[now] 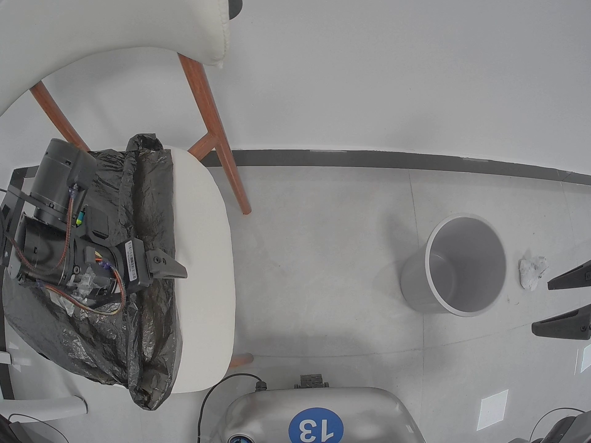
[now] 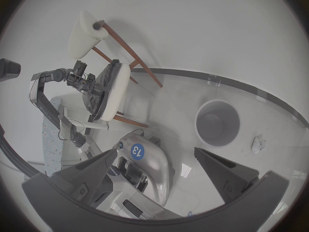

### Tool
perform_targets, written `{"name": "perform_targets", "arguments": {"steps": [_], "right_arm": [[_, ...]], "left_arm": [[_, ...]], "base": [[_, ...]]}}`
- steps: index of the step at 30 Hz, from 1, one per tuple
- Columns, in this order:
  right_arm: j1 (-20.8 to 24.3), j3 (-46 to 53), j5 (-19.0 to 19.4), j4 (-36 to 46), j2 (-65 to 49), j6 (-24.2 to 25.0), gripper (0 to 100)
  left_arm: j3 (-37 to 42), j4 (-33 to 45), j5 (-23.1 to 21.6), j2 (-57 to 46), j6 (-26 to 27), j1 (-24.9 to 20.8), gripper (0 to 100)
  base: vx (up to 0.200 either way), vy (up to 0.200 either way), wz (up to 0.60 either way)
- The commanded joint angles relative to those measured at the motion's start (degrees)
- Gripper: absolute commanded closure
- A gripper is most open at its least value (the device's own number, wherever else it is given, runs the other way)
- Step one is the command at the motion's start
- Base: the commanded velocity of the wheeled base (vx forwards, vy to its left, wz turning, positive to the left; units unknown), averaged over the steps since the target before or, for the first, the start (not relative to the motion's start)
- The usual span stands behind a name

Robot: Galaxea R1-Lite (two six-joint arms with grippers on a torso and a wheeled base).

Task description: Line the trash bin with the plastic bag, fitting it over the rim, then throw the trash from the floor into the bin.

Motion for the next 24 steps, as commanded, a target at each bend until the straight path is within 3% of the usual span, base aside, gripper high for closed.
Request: {"name": "perform_targets", "arguments": {"steps": [1, 2, 3, 24], "right_arm": [[-0.15, 0.1, 0.04, -0.01, -0.28, -0.04, 0], [-0.24, 0.1, 0.04, -0.01, -0.28, -0.04, 0], [-0.41, 0.01, 0.04, -0.01, -0.28, -0.04, 0], [-0.33, 0.36, 0.04, 0.07, -0.37, -0.3, 0]], "left_arm": [[0.12, -0.27, 0.05, 0.34, -0.05, 0.03, 0], [0.12, -0.54, 0.05, 0.16, -0.05, 0.03, 0], [-0.05, -1.15, -0.04, 0.16, -0.05, 0.12, 100], [-0.4, -2.21, -0.65, -0.89, -0.05, 2.75, 100]], "base": [[0.0, 0.0, 0.0], [0.0, 0.0, 0.0], [0.0, 0.0, 0.0], [0.0, 0.0, 0.0]]}}
